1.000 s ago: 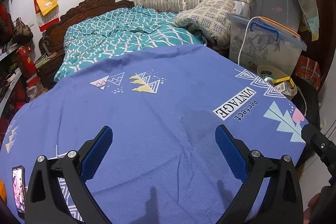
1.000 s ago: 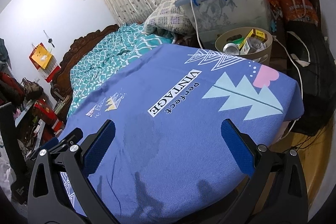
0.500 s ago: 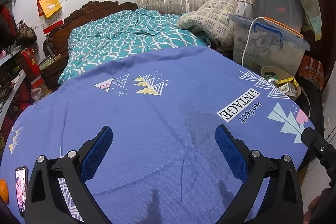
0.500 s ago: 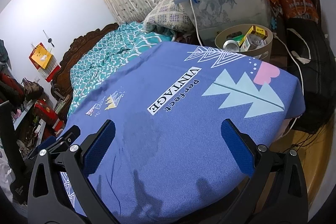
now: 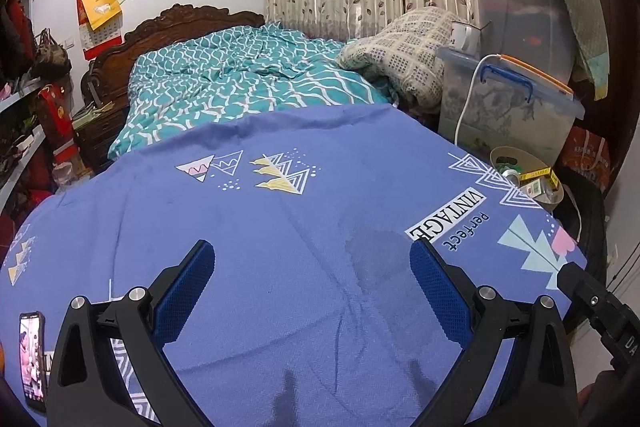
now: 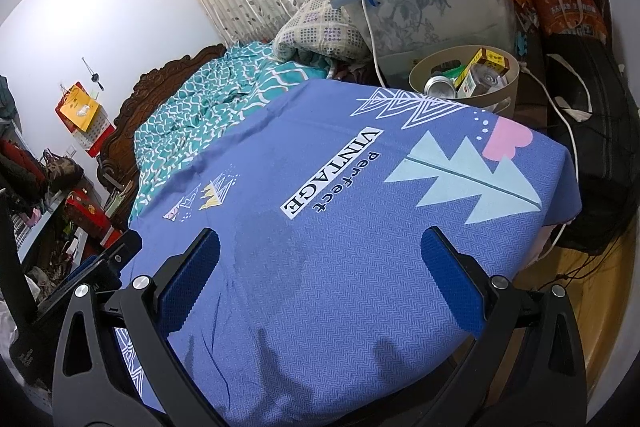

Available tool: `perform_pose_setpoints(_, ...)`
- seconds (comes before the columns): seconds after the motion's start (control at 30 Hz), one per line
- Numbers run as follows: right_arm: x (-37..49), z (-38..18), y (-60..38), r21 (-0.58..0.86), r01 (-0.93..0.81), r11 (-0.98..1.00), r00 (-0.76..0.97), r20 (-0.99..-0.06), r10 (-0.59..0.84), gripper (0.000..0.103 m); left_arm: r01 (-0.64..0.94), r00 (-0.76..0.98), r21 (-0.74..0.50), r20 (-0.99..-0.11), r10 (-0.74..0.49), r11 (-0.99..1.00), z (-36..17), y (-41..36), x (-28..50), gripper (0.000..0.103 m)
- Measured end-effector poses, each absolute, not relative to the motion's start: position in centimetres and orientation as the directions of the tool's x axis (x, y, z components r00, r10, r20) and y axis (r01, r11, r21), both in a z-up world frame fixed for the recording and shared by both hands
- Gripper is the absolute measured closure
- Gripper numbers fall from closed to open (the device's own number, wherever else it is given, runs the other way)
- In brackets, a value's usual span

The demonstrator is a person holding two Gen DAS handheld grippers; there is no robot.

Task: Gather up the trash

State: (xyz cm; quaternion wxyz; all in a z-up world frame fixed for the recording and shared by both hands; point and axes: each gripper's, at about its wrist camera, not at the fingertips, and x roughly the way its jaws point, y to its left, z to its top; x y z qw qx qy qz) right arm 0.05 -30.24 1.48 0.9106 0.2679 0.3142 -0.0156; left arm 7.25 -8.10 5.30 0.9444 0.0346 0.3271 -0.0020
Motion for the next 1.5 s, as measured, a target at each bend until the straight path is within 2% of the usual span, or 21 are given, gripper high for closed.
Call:
perform_pose_setpoints(0.27,0.1,1.4,-30.3,0.479,0.195,0.856,0.802,-0.581,0.142,0.003,0.057,0.759,0.037,-0.651,-0.019,0.998,5.3,-7.7,7.5,0.009)
perform_pose_setpoints(0.73,0.2,1.4,-30.2,0.477,0.193,0.857,0.803,-0.579,0.142,0.003,0.013,0.771,0.085,-0.636,0.044,0.996,5.3,-7.8,7.3,0.009)
perform_pose_setpoints(1.5,0.8,1.4,-30.3,0.479,0.183,0.859,0.797,-0.584,0.156,0.003,-0.054,0.765,0.078,-0.637,0.092,0.995,5.5,-7.0,7.4,0.009)
